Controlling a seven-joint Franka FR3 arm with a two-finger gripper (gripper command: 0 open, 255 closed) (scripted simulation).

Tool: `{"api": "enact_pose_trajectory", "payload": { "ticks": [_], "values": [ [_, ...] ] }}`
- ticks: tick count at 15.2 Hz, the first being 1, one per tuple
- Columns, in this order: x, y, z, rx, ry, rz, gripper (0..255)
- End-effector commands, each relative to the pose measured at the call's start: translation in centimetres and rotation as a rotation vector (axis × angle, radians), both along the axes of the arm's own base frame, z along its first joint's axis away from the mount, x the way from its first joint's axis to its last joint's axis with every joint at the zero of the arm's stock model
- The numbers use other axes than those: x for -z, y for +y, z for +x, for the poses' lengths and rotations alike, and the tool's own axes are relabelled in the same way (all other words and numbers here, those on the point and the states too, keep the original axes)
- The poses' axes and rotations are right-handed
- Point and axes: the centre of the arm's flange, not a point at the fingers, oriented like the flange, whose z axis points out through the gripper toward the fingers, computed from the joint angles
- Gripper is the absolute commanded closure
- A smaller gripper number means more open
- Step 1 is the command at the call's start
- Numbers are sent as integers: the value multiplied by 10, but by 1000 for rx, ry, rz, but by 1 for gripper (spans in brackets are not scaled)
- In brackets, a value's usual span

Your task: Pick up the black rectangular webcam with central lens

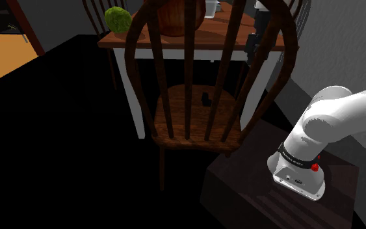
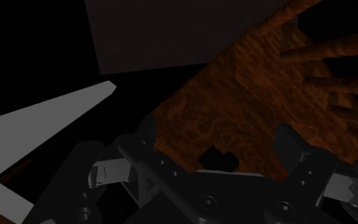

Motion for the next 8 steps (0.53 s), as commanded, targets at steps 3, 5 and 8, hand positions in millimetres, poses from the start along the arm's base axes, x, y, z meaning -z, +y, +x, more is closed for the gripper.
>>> {"api": "enact_pose_trajectory", "payload": {
  "ticks": [3,5,8],
  "values": [
    [21,4,13,17,-14,-6,0],
    [42,8,27,34,-28,-12,0],
    [73,13,47,60,-49,-21,0]
  ]
}}
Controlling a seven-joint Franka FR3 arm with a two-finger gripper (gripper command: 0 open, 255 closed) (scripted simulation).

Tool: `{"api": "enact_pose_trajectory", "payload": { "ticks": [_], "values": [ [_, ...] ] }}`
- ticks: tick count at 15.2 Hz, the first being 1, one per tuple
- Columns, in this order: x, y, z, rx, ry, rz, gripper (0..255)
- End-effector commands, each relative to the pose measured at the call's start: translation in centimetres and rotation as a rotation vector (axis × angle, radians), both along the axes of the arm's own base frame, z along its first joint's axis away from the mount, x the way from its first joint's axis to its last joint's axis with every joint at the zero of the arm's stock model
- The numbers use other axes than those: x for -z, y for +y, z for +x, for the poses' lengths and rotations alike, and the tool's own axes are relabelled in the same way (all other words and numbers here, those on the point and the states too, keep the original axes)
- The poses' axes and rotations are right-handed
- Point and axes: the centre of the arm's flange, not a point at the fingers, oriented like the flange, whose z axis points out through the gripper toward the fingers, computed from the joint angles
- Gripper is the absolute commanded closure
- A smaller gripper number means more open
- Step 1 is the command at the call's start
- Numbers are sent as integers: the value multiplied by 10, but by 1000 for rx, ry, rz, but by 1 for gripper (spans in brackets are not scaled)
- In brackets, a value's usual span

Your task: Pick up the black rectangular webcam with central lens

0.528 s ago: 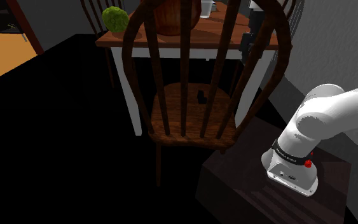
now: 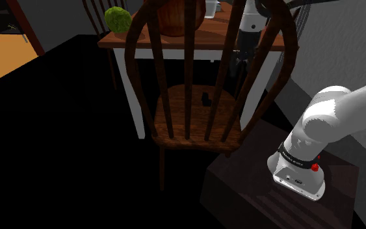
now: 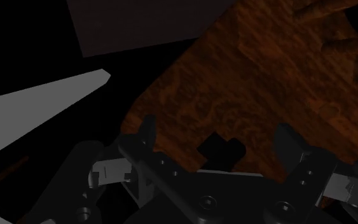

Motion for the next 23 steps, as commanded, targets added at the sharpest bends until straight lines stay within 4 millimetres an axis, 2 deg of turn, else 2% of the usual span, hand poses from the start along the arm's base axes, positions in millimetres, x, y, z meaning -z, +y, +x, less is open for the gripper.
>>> {"api": "enact_pose_trajectory", "payload": {
  "ticks": [1,15,23],
  "values": [
    [21,3,14,18,-18,-6,0],
    [159,13,122,138,-117,-49,0],
    [200,13,126,142,-120,-51,0]
  ]
}}
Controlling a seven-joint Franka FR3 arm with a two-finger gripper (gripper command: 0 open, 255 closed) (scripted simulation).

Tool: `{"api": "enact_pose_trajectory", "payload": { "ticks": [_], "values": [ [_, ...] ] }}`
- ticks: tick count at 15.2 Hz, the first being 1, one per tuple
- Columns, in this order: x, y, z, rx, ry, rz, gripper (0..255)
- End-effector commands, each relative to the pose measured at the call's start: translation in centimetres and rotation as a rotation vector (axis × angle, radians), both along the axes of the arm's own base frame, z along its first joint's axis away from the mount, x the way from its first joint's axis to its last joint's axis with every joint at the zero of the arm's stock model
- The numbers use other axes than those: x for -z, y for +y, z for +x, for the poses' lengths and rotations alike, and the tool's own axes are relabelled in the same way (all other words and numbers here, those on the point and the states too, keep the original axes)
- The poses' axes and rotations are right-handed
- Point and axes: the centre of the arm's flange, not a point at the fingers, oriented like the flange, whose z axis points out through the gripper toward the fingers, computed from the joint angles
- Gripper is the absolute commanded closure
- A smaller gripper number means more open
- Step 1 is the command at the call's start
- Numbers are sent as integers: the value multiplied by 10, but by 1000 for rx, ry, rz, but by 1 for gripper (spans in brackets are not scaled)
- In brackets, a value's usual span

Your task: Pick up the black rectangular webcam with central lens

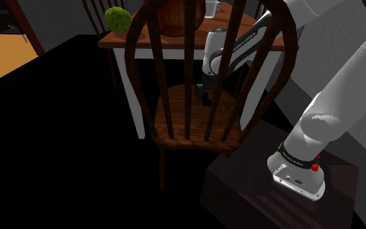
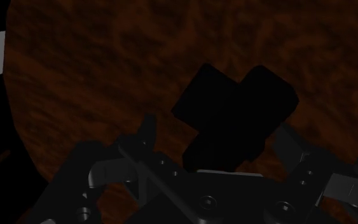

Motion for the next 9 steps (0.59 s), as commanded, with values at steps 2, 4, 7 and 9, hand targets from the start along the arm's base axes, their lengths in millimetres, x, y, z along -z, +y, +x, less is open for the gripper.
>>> {"api": "enact_pose_trajectory", "payload": {
  "ticks": [2,4,7,9],
  "values": [
    [8,-1,0,0,-1,0,0],
    [8,-1,1,0,-1,0,255],
    [8,0,1,0,-1,0,255],
    [6,0,2,0,-1,0,255]
  ]
}}
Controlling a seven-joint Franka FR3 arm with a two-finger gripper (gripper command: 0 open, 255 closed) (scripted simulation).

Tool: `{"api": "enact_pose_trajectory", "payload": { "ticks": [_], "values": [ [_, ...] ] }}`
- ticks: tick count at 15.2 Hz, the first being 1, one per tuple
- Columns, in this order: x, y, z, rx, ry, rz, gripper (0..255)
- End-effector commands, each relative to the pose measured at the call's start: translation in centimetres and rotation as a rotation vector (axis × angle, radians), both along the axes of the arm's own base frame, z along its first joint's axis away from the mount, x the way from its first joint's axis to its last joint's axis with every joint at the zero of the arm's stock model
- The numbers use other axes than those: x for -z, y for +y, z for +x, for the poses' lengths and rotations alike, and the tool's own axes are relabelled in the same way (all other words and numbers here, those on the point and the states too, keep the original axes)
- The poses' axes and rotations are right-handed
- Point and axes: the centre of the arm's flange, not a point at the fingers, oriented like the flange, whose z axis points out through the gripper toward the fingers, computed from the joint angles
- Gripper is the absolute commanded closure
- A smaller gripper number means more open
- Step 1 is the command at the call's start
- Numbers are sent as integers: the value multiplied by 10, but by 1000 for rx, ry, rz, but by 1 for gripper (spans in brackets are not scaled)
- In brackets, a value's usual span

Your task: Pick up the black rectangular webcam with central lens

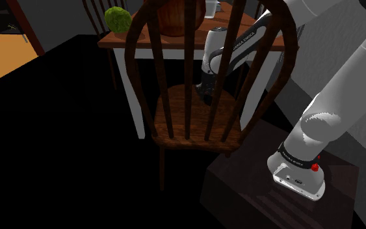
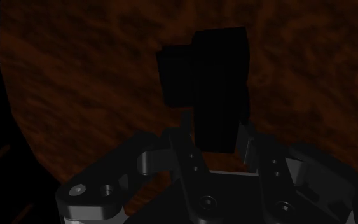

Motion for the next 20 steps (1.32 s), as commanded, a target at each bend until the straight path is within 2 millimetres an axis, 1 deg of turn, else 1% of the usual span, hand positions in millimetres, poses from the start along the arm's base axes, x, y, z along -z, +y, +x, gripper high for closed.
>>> {"api": "enact_pose_trajectory", "payload": {
  "ticks": [1,2,3,18,20],
  "values": [
    [9,4,-3,-6,25,1,255],
    [8,5,-2,-7,25,1,255],
    [11,3,-7,-6,25,1,255],
    [-68,3,-7,-6,25,1,255],
    [-69,3,-7,-6,25,1,255]
  ]
}}
